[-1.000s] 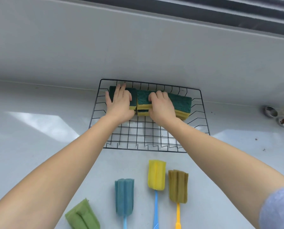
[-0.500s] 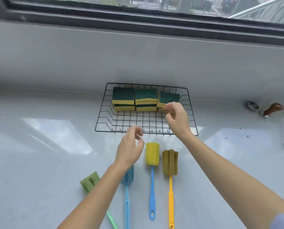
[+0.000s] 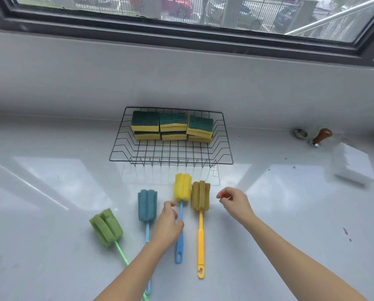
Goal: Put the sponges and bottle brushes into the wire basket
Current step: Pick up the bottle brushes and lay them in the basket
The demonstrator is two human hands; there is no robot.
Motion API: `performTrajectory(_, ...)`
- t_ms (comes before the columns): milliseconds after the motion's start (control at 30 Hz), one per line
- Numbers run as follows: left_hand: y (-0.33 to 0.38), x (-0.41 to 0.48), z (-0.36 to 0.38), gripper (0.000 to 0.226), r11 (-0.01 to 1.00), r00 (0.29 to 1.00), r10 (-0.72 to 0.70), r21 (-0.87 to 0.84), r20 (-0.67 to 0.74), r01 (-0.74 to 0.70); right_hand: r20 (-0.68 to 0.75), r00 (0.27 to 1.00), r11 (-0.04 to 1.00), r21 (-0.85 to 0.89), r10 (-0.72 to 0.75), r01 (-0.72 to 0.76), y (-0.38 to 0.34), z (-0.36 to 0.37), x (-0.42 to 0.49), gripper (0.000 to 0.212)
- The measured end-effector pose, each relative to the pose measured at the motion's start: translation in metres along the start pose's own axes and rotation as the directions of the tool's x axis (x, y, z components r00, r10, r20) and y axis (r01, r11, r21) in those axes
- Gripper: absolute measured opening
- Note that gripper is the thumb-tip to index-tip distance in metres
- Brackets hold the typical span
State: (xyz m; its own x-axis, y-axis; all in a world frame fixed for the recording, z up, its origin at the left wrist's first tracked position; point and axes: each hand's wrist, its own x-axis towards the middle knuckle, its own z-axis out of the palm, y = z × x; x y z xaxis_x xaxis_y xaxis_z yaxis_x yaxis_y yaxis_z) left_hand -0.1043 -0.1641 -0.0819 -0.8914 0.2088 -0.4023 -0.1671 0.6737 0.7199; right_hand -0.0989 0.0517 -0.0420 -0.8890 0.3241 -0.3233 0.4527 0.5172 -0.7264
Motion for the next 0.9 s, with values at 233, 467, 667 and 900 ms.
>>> performTrajectory(233,-0.003,-0.009,0.012,0.012,0.990,0.992,-0.109,-0.084,0.068,0.115,0.276,0.961,0.999,0.022,0.025,-0.032,0.015,0.037,-0.031,0.010)
performTrajectory(467,-0.005,-0.021,0.019,0.013,0.963,0.984,-0.140,-0.216,0.108,0.160,0.324,0.945,0.988,0.120,0.050,-0.093,0.001,0.047,-0.031,0.019)
performTrajectory(667,0.004,-0.032,0.018,0.010,0.901,0.978,-0.176,-0.382,0.113,0.207,0.360,0.931,0.976,0.174,0.057,-0.127,-0.007,0.059,-0.033,0.018)
performTrajectory(900,0.024,-0.037,0.009,0.006,0.876,0.977,-0.114,-0.445,0.181,0.185,0.361,0.930,0.997,0.063,-0.064,0.044,-0.017,0.052,-0.028,0.020)
